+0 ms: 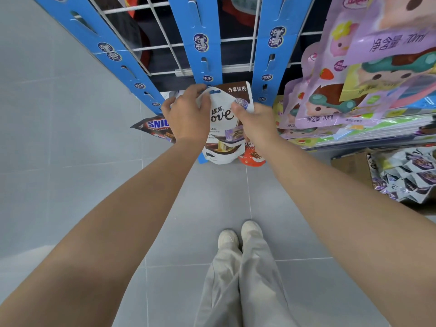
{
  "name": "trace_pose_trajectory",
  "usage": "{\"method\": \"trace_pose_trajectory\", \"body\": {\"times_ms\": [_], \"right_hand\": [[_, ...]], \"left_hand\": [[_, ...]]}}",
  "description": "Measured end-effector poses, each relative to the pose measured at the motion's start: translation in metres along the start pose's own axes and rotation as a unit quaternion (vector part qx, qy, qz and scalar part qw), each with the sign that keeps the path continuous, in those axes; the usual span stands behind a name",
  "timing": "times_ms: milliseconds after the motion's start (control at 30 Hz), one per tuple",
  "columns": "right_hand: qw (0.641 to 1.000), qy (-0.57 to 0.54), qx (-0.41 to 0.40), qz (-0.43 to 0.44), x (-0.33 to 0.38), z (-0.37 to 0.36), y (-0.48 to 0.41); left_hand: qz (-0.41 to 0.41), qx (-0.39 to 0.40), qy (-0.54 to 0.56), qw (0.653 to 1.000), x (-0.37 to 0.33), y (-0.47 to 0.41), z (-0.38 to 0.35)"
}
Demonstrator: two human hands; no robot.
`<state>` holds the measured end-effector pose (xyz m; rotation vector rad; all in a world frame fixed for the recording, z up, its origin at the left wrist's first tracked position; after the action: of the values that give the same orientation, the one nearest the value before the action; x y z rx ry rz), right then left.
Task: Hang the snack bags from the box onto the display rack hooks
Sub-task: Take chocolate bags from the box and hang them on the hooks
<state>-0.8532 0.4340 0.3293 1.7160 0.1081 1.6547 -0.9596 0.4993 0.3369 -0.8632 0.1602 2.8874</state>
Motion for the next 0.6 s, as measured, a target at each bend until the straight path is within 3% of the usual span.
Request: {"method": "trace_pose_trajectory", "body": {"times_ms": [233,333,433,500,600], "right_hand": [[1.000,0.021,-0.009,0.020,0.000,0.004,-0.012],[0.999,0.036,-0.005,0.017,0.004,-0.001,-0.016],[0.999,0.034,-0.012,0.006,0.007,-0.006,-0.018],[0.999,0.035,-0.010,-0.006,0.007,-0.007,-0.019],[0.998,0.058,-0.004,-0.026,0.006,-0.008,-0.022]], "left_hand": [[0.002,0.050,0.041,0.998,0.003,-0.009,-0.001],[0.122,0.087,0.121,0.981,-0.001,-0.019,0.000],[0.248,0.127,0.245,0.929,-0.009,-0.028,0.004],[0.283,0.137,0.259,0.913,-0.016,-0.030,0.008],[0.294,0.121,0.242,0.917,-0.017,-0.030,0.004]]}}
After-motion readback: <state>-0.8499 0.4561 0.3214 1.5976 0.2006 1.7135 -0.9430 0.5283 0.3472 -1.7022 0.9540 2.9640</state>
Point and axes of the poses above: each hand's wrist, its own y-axis away from the middle knuckle, its own z-axis out of the back of the hand, x = y × z, the point moved 1 cm from there along -y, towards the middle knuckle, and after that the axes turned 5 degrees about x, right-handed, at the moved point
